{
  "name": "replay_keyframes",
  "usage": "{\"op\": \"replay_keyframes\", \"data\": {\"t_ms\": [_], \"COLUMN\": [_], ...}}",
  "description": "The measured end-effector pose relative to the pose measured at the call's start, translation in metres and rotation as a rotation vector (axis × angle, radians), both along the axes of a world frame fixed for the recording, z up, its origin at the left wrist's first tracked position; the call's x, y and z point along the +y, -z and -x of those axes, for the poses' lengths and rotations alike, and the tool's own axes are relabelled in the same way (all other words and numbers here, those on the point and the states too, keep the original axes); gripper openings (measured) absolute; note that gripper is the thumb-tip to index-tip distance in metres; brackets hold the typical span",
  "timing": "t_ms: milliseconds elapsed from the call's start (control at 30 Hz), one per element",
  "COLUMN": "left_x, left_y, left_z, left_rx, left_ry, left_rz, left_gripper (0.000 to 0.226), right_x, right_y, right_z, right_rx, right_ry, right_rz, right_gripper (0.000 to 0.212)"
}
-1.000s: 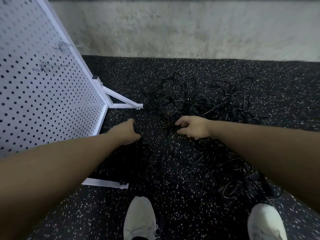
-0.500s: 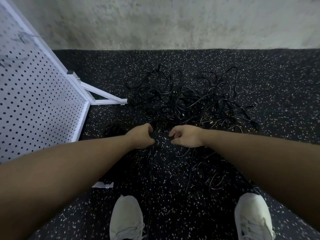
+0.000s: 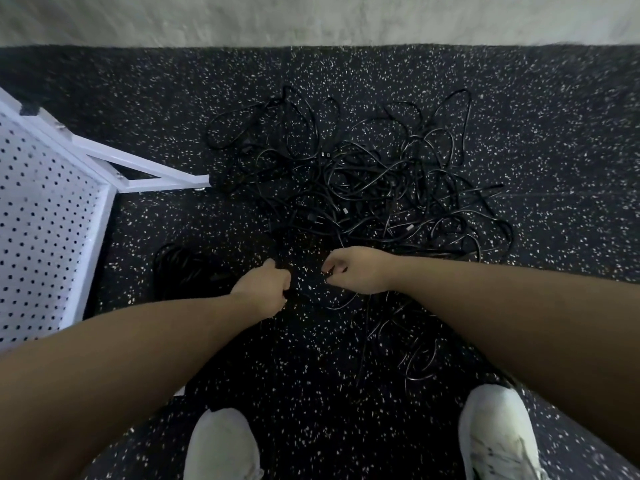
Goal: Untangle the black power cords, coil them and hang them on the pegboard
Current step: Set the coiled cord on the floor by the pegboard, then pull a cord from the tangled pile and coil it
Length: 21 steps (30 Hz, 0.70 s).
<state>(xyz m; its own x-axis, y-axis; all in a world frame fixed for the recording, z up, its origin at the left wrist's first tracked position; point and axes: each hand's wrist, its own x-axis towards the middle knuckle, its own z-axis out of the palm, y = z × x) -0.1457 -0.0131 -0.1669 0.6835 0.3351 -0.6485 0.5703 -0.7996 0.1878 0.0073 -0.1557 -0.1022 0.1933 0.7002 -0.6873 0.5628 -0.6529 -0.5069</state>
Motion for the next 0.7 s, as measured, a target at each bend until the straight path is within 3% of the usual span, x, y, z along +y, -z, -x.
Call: {"op": "replay_keyframes", "data": {"t_ms": [133,300,400,467,600,700], "left_x": [0.0,0.001,-0.003,-0.011,-0.035,-0.047], "left_y": [-0.013,-0.075,-0.124,-0.158,-0.222,-0.263], "left_z": [0.0,-0.01,-0.014,-0.018,-0.022,-0.019], "left_rx": [-0.161,-0.315,-0.368,-0.425,-0.546,-0.655], "left_ry": [-0.078,0.033,0.129,0.198,0.265,0.242], "left_rz": [0.071,0.16,0.165,0.149,0.093,0.084], "left_gripper": [0.009,0.019,0.024,0.021,0.023,0.02], "right_x": [0.001,0.0,-0.002,-0.003,-0.011,-0.03], "right_y": [-0.005,-0.035,-0.067,-0.088,-0.133,-0.18], "right_z": [-0.007,-0.011,-0.01,-0.01,-0.007,-0.001], "right_rx": [-0.049,-0.077,-0.135,-0.176,-0.21,-0.262], "right_ry": [0.005,0.024,-0.069,-0.069,-0.054,-0.012], "right_rz": [-0.025,-0.201,-0.256,-0.278,-0.356,-0.317], "right_gripper": [0.045,0.096,0.107,0.098,0.055,0.035]}}
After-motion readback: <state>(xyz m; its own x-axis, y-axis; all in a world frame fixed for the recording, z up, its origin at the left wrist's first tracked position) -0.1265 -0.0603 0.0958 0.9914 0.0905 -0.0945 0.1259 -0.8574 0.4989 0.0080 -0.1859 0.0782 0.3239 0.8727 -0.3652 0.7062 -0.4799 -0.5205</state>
